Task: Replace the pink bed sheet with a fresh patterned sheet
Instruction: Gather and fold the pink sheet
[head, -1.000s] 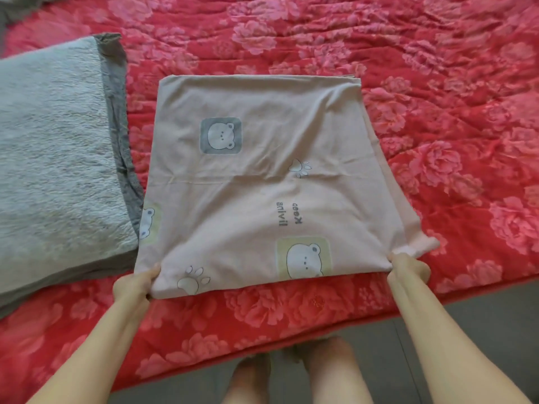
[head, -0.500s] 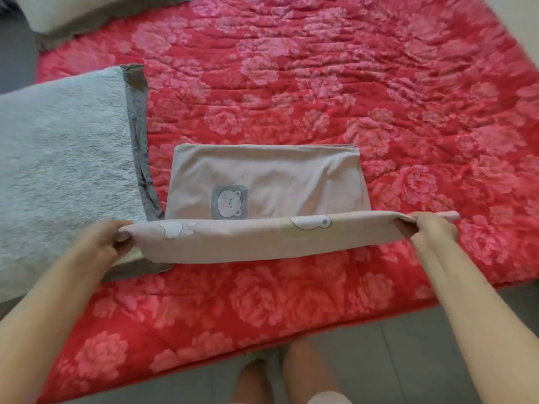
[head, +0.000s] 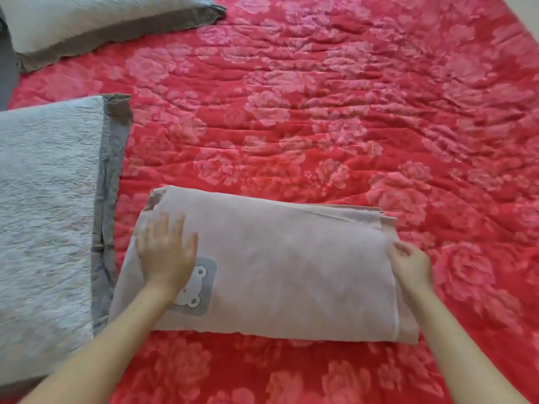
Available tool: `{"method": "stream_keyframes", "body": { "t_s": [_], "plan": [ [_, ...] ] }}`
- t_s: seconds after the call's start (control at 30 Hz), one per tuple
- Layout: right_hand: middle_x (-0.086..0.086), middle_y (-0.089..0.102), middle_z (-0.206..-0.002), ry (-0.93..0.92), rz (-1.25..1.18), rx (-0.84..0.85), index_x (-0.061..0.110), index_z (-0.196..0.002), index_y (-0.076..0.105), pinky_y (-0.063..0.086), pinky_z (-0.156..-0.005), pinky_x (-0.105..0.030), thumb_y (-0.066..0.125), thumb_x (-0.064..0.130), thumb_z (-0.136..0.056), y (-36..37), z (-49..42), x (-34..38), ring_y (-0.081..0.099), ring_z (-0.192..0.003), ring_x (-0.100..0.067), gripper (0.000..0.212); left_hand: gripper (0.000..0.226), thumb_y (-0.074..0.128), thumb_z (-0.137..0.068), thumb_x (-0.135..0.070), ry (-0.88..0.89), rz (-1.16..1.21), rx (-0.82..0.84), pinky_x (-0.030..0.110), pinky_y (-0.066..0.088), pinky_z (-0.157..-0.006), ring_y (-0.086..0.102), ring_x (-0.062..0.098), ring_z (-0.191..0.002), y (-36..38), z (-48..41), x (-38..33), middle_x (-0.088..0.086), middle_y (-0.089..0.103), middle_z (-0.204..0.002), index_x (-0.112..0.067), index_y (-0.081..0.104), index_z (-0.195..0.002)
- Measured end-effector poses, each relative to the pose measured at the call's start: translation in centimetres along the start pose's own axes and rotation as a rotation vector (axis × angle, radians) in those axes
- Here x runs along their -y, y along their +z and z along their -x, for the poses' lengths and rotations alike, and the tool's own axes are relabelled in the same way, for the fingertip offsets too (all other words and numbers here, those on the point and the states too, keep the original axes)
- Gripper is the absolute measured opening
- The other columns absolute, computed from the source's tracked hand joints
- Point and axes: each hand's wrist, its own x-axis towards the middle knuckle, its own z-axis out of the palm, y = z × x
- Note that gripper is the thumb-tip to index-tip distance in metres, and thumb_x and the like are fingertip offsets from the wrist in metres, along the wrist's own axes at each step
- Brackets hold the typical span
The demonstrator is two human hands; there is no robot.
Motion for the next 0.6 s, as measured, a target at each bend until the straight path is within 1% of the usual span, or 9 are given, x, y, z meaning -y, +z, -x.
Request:
{"method": "stream_keyframes", "body": {
  "t_s": [0.1, 0.13, 0.23, 0.27, 0.3, 0.37, 0.43, 0.53, 0.6],
  "plan": [
    [-0.020, 0.064, -0.114, 0.140, 0.167, -0.268, 0.006, -0.122, 0.056, 0.043, -0.085, -0.042, 0.060, 0.049, -0.076, -2.1, 2.6, -7.4, 0.059, -0.105, -0.037, 0.064, 0.056, 0.033, -0.088, -0.052, 0.363, -0.147, 0.231, 0.066, 0.017, -0.105, 0.036, 0.045, -0.132, 4.9, 2.8, -4.5, 0.016, 0.042, -0.144, -0.027, 0.049, -0.135],
    [-0.022, 0.062, -0.116, 0.238, 0.145, -0.257, 0.002, -0.122, 0.054, 0.043, -0.085, -0.042, 0.069, 0.055, -0.071, -1.9, 3.2, -9.6, 0.058, -0.106, -0.038, 0.076, 0.058, 0.030, -0.088, -0.056, 0.396, -0.175, 0.320, 0.068, 0.013, -0.106, 0.029, 0.042, -0.137, 6.9, 3.0, -5.9, 0.013, 0.037, -0.149, -0.031, 0.043, -0.139],
    [-0.021, 0.063, -0.110, 0.490, -0.329, -0.044, -0.001, -0.119, 0.055, 0.052, -0.075, -0.046, 0.084, 0.063, -0.039, -0.3, 3.7, -12.5, 0.061, -0.099, -0.038, 0.106, 0.066, 0.006, -0.086, -0.066, 0.325, -0.278, 0.440, 0.070, -0.003, -0.106, -0.004, 0.033, -0.145, 10.6, 2.6, -7.7, 0.005, 0.004, -0.159, -0.042, 0.011, -0.147],
    [-0.018, 0.064, -0.110, 0.539, -0.436, -0.031, 0.003, -0.121, 0.055, 0.054, -0.069, -0.047, 0.086, 0.062, -0.031, 0.4, 3.0, -13.0, 0.062, -0.097, -0.037, 0.112, 0.069, -0.004, -0.082, -0.067, 0.302, -0.314, 0.461, 0.070, -0.009, -0.105, -0.015, 0.031, -0.144, 11.9, 2.2, -7.6, 0.003, -0.008, -0.158, -0.043, -0.001, -0.146],
    [-0.015, 0.062, -0.113, 0.529, -0.533, -0.046, 0.007, -0.125, 0.053, 0.055, -0.062, -0.046, 0.088, 0.058, -0.031, 1.0, 2.2, -13.4, 0.062, -0.097, -0.035, 0.112, 0.070, -0.010, -0.079, -0.067, 0.277, -0.339, 0.502, 0.069, -0.012, -0.103, -0.022, 0.031, -0.142, 12.9, 2.0, -7.6, 0.001, -0.016, -0.157, -0.043, -0.009, -0.145],
    [-0.011, 0.060, -0.118, 0.491, -0.682, -0.117, 0.009, -0.133, 0.044, 0.054, -0.055, -0.039, 0.087, 0.035, -0.059, 1.7, 2.0, -12.6, 0.063, -0.093, -0.028, 0.089, 0.070, -0.011, -0.079, -0.067, 0.260, -0.359, 0.519, 0.069, -0.015, -0.103, -0.025, 0.031, -0.141, 13.5, 1.7, -7.7, 0.001, -0.019, -0.156, -0.042, -0.014, -0.144],
    [-0.001, 0.055, -0.114, 0.433, -0.642, -0.267, 0.010, -0.138, 0.036, 0.052, -0.065, -0.033, 0.076, 0.008, -0.075, 1.8, 2.7, -12.2, 0.060, -0.094, -0.021, 0.074, 0.069, -0.010, -0.079, -0.066, 0.258, -0.345, 0.542, 0.068, -0.016, -0.104, -0.025, 0.032, -0.141, 13.5, 2.4, -8.0, 0.001, -0.021, -0.156, -0.041, -0.016, -0.142],
    [0.002, 0.044, -0.121, 0.099, -0.393, -0.504, 0.014, -0.134, 0.039, 0.045, -0.090, -0.023, 0.072, -0.001, -0.073, 1.4, 5.5, -8.6, 0.050, -0.111, -0.016, 0.071, 0.065, -0.015, -0.079, -0.060, 0.332, -0.308, 0.571, 0.064, -0.017, -0.106, -0.021, 0.034, -0.142, 12.8, 4.8, -8.4, 0.002, -0.020, -0.155, -0.035, -0.017, -0.139],
    [0.000, 0.048, -0.122, -0.195, -0.217, -0.536, 0.014, -0.129, 0.043, 0.039, -0.098, -0.020, 0.069, -0.003, -0.072, 1.8, 8.1, -5.4, 0.050, -0.114, -0.017, 0.065, 0.064, -0.017, -0.086, -0.054, 0.435, -0.238, 0.612, 0.060, -0.013, -0.108, -0.005, 0.032, -0.145, 11.3, 7.5, -7.6, 0.005, 0.001, -0.158, -0.030, -0.003, -0.144]
  ]
}}
